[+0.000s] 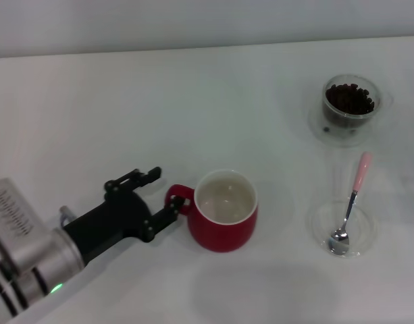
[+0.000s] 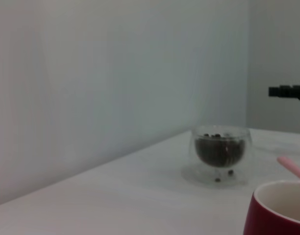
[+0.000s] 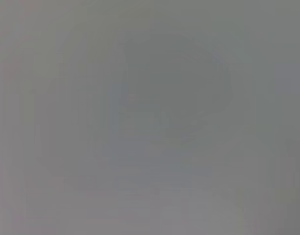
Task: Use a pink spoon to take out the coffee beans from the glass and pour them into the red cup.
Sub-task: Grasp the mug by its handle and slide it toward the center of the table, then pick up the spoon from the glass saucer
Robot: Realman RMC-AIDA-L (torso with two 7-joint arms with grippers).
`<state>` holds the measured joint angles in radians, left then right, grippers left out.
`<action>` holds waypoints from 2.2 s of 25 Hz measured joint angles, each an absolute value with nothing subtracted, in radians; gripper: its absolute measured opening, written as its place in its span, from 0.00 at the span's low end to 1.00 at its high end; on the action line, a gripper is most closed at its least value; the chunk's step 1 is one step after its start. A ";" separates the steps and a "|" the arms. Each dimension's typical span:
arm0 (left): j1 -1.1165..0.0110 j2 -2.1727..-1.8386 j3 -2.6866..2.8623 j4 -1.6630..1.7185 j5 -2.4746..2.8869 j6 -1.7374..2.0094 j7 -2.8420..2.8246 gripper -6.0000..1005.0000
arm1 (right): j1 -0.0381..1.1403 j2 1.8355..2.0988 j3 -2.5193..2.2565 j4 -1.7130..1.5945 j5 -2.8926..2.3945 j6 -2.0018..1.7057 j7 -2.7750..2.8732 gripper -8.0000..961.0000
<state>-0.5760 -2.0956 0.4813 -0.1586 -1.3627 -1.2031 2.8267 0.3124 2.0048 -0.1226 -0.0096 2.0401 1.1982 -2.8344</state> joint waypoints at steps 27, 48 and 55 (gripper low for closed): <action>-0.428 -2.094 0.463 -0.103 -1.340 -1.304 2.827 0.61 | 0.260 2.003 -0.181 -0.009 2.040 1.303 -2.781 0.60; -0.232 -2.085 0.454 -0.026 -1.486 -1.499 2.827 0.61 | 0.182 1.964 -0.399 -0.292 1.858 1.234 -2.142 0.60; -0.224 -2.082 0.454 0.010 -1.556 -1.552 2.827 0.61 | 0.227 1.867 -0.401 -0.369 1.528 1.212 -1.738 0.60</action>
<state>-0.2245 -2.0821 0.4541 0.0100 -1.5556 -1.5516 2.8272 0.2272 1.8668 -0.4007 -0.3695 1.5279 1.2124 -1.7376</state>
